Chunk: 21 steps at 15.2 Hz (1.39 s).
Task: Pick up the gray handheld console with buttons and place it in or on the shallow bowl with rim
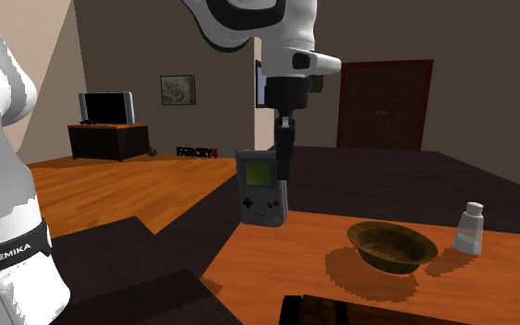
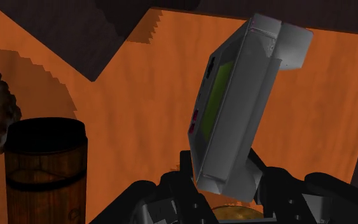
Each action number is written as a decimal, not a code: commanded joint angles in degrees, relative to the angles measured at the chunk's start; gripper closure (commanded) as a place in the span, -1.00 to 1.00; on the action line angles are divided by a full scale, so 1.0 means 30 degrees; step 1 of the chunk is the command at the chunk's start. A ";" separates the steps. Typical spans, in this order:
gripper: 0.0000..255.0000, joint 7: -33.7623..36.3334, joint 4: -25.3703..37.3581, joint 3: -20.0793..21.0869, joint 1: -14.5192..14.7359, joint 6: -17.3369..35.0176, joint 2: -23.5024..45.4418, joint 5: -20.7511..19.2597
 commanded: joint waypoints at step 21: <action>1.00 -0.2368 1.6010 -0.0913 -0.1073 -0.6146 1.0023 0.1326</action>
